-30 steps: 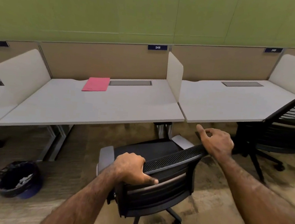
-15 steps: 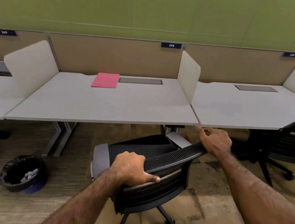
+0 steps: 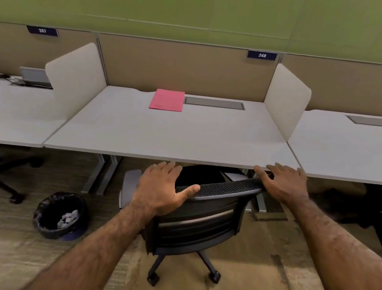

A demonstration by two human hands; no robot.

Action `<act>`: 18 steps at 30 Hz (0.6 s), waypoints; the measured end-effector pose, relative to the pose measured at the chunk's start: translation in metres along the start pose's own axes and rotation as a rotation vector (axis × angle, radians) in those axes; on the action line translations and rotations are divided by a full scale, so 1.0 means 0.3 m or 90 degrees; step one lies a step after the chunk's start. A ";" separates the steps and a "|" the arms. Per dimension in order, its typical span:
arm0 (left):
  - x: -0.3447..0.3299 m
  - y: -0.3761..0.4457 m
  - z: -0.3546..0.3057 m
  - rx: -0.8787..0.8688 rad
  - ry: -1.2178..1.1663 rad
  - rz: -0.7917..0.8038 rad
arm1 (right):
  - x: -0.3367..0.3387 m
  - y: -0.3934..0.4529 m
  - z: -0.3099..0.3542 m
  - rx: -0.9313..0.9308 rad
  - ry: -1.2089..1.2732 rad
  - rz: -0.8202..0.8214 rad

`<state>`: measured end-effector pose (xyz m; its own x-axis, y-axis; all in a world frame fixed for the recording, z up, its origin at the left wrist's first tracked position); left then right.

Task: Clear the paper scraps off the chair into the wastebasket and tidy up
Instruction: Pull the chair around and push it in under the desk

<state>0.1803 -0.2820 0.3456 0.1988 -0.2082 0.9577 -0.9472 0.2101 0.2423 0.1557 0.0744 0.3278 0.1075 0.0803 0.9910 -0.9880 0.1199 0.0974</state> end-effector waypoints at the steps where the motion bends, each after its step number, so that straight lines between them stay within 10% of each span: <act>1: 0.003 0.027 0.044 0.000 0.007 -0.006 | -0.007 0.019 0.026 0.006 -0.004 0.002; 18: -0.023 0.452 0.692 0.185 0.025 -0.061 | -0.053 0.349 0.502 0.068 -0.041 -0.015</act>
<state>-0.0017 -0.4503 0.3394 0.2956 -0.1761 0.9390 -0.9546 -0.0921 0.2832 0.0339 -0.0634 0.3362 0.1268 0.0151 0.9918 -0.9918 0.0149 0.1266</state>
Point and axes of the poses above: each hand's wrist, its own y-axis towards the middle knuckle, its own x-axis out of the back of the hand, z = x × y, the point moved 3 cm from there along y, towards the middle knuckle, and after that the axes turned 8 degrees about x, right-handed, at the moved point
